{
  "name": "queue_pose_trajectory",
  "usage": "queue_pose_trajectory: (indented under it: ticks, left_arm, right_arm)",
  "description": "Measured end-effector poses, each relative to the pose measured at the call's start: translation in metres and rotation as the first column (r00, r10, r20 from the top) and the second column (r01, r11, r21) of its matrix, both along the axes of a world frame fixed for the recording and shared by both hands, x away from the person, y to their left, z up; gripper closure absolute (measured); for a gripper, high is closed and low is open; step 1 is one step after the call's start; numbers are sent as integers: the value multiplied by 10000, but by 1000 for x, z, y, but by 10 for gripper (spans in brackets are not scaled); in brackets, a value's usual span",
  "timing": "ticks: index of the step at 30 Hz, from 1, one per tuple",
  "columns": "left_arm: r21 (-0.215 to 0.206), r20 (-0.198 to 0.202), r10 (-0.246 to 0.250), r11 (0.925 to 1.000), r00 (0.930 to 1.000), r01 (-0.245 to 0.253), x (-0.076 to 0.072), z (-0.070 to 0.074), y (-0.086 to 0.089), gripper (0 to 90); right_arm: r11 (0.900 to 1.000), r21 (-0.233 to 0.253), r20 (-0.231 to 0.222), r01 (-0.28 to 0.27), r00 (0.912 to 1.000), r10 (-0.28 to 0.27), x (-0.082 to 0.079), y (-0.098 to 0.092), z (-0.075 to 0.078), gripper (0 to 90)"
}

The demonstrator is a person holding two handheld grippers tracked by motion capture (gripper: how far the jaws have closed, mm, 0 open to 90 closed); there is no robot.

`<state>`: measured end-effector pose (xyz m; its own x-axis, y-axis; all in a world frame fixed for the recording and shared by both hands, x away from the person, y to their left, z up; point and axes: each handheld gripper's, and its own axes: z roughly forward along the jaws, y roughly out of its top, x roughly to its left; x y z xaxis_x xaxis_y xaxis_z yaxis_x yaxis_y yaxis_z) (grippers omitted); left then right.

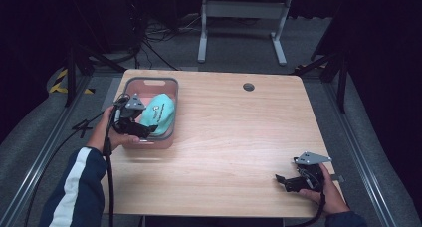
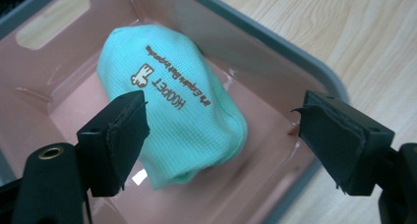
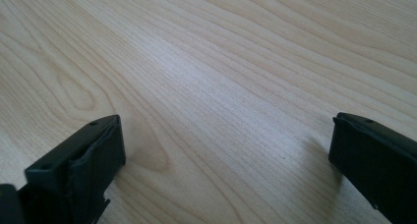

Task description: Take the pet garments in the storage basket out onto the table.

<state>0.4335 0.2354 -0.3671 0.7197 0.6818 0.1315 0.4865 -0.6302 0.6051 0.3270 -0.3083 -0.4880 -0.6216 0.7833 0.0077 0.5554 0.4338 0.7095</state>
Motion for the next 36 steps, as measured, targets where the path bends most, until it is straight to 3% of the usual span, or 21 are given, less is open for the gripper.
queue_pose_trajectory:
  ticks: [6, 8, 10, 15, 17, 19, 22, 26, 30, 31, 34, 36]
  left_arm:
    - [594, -754, -33, 9982, 9971, 78, 25, -11, -13, 193]
    - [765, -817, -25, 9970, 9967, 88, 29, -13, -15, 193]
    - [963, -1236, -48, 9952, 9923, 168, 37, -17, -19, 189]
    - [1375, -1745, 208, 9905, 9844, 34, 52, -28, -26, 181]
    - [1689, -1994, 418, 9856, 9790, -77, 58, -34, -27, 186]
    - [2051, -1986, 692, 9784, 9776, -276, 63, -39, -29, 184]
    - [2216, -2077, 930, 9741, 9738, -458, 69, -46, -29, 182]
    - [2690, -2347, 1225, 9615, 9643, -566, 77, -57, -29, 180]
    - [2781, -2680, 1530, 9576, 9512, -756, 82, -66, -26, 159]
    - [2676, -2744, 1567, 9601, 9488, -811, 83, -68, -25, 157]
    - [2821, -2940, 1525, 9571, 9436, -668, 85, -69, -26, 173]
    - [2779, -3106, 1649, 9576, 9361, -765, 87, -70, -25, 190]
  right_arm:
    - [10000, -23, 11, -22, 10000, 22, 0, 0, 0, 7]
    - [10000, -30, 13, -27, 10000, 27, 0, 0, 0, 6]
    - [10000, -30, 13, -27, 10000, 27, 0, 0, 0, 6]
    - [10000, -22, 12, -20, 10000, 20, 0, 0, 0, 6]
    - [10000, -30, 13, -28, 10000, 28, 0, 0, 0, 6]
    - [10000, -29, 14, -26, 10000, 26, 0, 0, 0, 6]
    - [10000, -30, 13, -27, 10000, 28, 0, 0, 0, 7]
    - [10000, -29, 16, -31, 10000, 31, 0, 0, 0, 6]
    - [10000, -37, 23, -44, 10000, 45, 0, -1, 0, 6]
    - [10000, -37, 25, -53, 10000, 53, 0, -1, 0, 6]
    - [10000, -39, 26, -56, 10000, 56, 0, -1, 0, 7]
    - [10000, -39, 31, -49, 10000, 49, 0, -1, 0, 6]
